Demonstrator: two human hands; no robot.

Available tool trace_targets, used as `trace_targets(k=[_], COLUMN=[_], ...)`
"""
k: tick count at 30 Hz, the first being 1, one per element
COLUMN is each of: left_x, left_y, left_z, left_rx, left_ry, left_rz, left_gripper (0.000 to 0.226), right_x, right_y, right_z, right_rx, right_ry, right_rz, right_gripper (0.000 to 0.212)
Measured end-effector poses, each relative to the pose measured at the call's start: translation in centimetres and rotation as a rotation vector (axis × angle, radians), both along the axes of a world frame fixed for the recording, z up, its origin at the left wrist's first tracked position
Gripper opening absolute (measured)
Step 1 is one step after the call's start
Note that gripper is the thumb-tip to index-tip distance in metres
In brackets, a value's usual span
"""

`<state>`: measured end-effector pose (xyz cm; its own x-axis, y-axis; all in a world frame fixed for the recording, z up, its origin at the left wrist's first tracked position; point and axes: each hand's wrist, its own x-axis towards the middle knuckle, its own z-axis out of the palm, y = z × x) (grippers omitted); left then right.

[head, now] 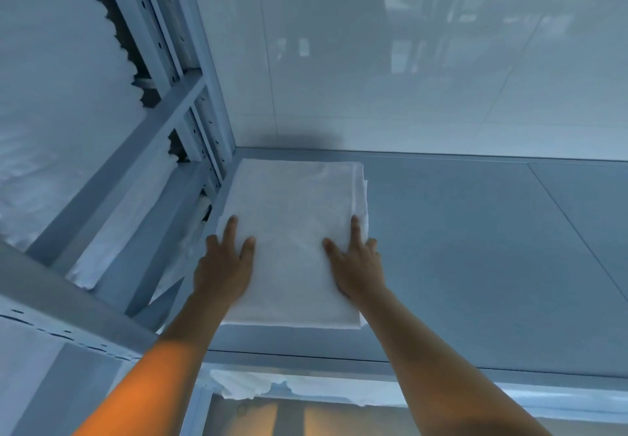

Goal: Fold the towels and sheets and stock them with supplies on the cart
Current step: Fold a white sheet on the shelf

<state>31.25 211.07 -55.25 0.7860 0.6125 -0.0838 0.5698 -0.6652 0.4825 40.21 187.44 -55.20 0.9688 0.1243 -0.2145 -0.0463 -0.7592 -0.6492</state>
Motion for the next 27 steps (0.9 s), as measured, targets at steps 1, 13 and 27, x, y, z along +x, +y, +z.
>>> trace_targets(k=[1,13,27], left_x=[-0.1,-2.9,-3.2], left_y=[-0.1,-7.4,-29.5], left_z=[0.1,0.3,0.9], left_rx=[0.006,0.056,0.07], left_ry=[0.004,0.032,0.08], left_rz=[-0.002,-0.08,-0.218], left_gripper=[0.065,0.066,0.071], right_x=[0.0,-3.4,-7.0], right_y=[-0.1,-7.6,-30.1], right_z=[0.0,-0.3,0.3], right_rx=[-0.007,0.013,-0.049], right_ry=[0.003,0.003,0.023], right_rz=[0.0,-0.031,-0.198], right_gripper=[0.086,0.085,0.082])
